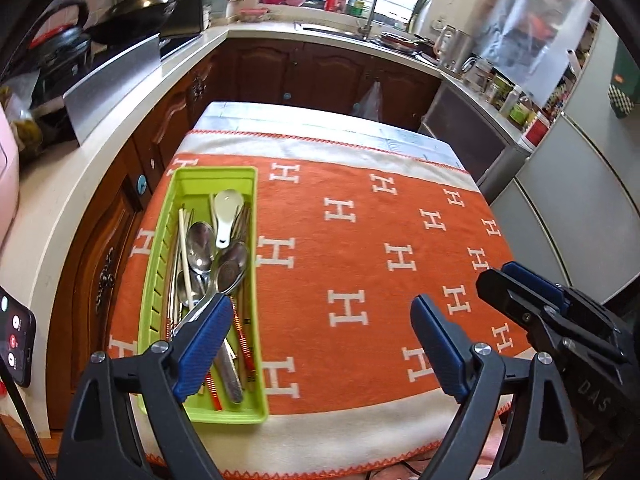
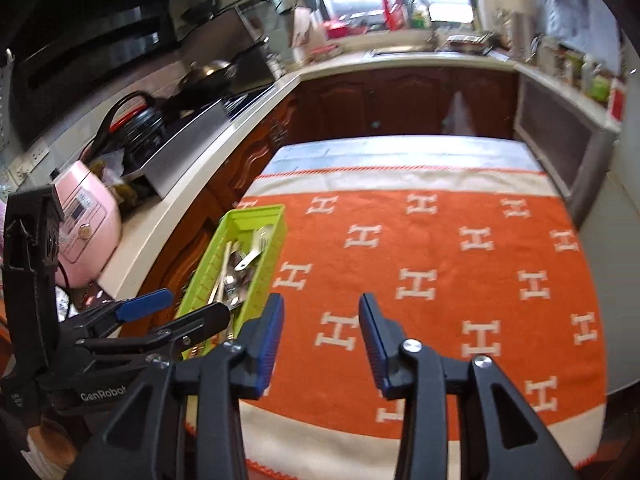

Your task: Organize utensils

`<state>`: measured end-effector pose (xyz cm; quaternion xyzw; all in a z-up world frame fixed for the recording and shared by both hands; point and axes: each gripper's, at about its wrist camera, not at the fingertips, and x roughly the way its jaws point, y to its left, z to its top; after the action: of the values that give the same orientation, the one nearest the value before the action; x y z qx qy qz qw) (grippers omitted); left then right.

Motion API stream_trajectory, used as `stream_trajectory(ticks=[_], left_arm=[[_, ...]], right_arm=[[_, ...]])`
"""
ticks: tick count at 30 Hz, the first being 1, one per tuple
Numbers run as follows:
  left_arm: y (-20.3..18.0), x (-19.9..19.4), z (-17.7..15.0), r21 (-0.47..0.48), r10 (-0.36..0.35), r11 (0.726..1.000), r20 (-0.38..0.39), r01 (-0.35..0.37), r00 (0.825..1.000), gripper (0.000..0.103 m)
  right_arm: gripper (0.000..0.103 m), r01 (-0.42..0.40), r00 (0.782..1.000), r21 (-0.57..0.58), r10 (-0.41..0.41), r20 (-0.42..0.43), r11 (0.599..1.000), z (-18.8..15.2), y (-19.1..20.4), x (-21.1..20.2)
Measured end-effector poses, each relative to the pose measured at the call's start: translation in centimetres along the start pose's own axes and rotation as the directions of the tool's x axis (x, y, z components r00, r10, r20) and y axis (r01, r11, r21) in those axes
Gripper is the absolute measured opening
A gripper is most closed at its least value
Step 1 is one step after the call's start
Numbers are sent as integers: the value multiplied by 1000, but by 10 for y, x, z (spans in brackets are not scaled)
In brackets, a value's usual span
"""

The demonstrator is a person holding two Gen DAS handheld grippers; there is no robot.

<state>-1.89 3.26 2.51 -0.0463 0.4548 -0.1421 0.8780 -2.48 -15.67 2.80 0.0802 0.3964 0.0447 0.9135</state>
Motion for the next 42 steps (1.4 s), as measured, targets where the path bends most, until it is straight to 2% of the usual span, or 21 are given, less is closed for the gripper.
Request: stream_trajectory(ticks=[6, 11, 15, 21, 42], left_arm=[[-16, -7, -4, 15, 36, 999, 38, -36, 999, 91], [-20, -14, -5, -7, 90, 996, 70, -89, 994, 102], [-23, -17, -6, -17, 90, 996, 76, -89, 993, 102], [-31, -20, -8, -2, 131, 991, 103, -131, 986, 102], [-46, -11, -11, 19, 177, 984, 97, -179, 979, 102]], right_arm=[[41, 70, 996, -1, -70, 62, 998, -5, -9, -20], [41, 71, 994, 15, -72, 85, 997, -6, -17, -28], [41, 81, 993, 22, -82, 85, 997, -7, -22, -29], [41, 70, 994, 34, -73, 87, 997, -11, -30, -31], [41, 68, 994, 36, -71, 81, 997, -13, -34, -32]])
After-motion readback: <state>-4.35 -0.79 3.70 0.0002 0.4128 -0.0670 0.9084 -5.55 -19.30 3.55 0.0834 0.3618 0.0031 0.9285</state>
